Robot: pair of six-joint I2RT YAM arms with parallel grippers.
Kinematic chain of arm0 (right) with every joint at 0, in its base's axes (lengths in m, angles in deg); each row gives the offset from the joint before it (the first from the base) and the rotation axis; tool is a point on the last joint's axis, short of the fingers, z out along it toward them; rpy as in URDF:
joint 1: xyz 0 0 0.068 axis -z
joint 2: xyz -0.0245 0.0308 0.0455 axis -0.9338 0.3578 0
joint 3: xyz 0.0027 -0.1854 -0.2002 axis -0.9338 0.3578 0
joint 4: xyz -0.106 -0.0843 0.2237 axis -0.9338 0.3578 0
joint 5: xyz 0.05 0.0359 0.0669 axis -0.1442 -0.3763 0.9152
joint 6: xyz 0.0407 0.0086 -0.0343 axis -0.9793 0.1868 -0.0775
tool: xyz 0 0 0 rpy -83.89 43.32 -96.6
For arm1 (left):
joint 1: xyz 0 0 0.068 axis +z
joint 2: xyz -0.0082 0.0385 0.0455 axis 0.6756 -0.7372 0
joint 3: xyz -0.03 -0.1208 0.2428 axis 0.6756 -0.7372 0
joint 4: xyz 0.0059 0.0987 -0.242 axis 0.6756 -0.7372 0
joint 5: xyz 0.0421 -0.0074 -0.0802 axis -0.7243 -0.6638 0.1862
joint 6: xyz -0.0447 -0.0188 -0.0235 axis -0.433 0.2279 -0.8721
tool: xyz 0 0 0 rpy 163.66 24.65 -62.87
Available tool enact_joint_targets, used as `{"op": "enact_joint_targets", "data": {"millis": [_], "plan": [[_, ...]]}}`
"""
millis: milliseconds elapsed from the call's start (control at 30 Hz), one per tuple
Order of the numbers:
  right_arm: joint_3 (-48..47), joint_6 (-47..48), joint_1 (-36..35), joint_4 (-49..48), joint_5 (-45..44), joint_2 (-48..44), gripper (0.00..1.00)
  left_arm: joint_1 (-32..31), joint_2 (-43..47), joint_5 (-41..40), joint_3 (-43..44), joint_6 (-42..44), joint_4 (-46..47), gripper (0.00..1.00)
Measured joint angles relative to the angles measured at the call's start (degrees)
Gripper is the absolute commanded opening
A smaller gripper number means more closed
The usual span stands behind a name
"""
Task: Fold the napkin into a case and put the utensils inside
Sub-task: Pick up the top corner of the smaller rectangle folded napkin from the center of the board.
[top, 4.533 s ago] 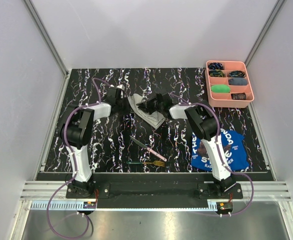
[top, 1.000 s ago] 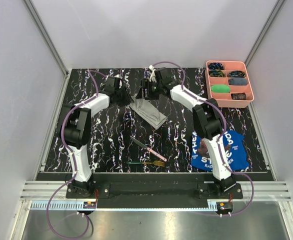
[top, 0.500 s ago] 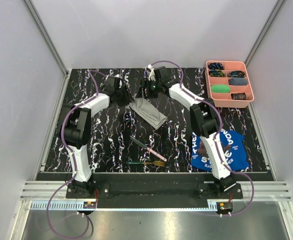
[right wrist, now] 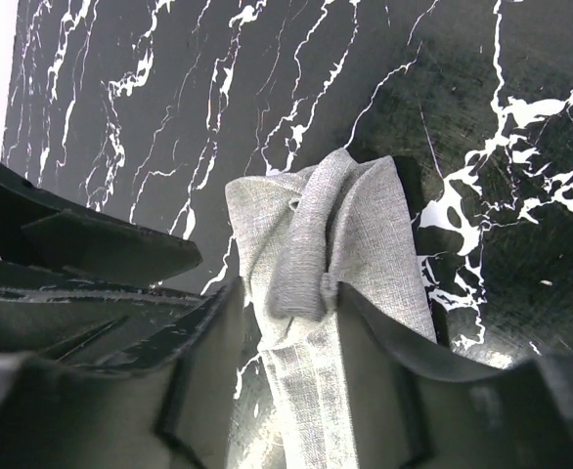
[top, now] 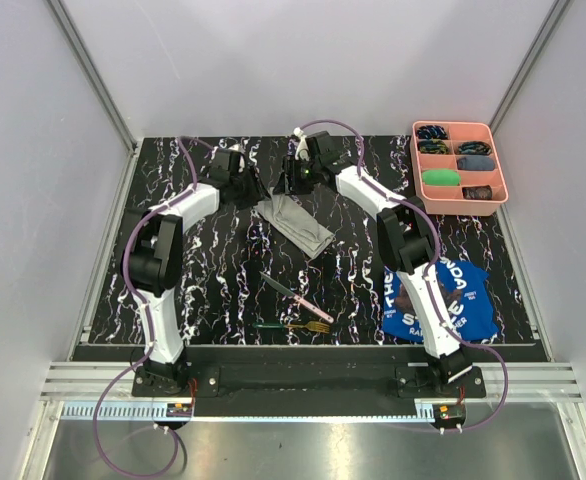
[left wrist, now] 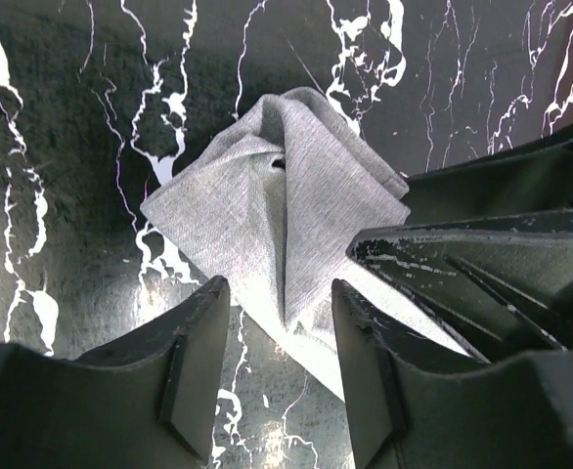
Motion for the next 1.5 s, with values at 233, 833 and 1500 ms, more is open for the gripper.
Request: {"op": "enact_joint_targets", "data": {"millis": [233,833,1500], "plan": [[-0.3,-0.3,0.0,0.2,0.9,0.4,0.37,-0.6,-3.1,-2.8,4.7,1.6,-2.0,0.49],[-0.2,-2.1,0.4,0.5,2.3,0.6,0.03,-6.6,-9.4,-16.3,12.3,7.0,-9.3,0.4],[2.2,-4.9,0.8,-2.5,4.6,0.6,0.0,-6.8,-9.4,-20.2,12.1,8.0,-9.6,0.3]]}}
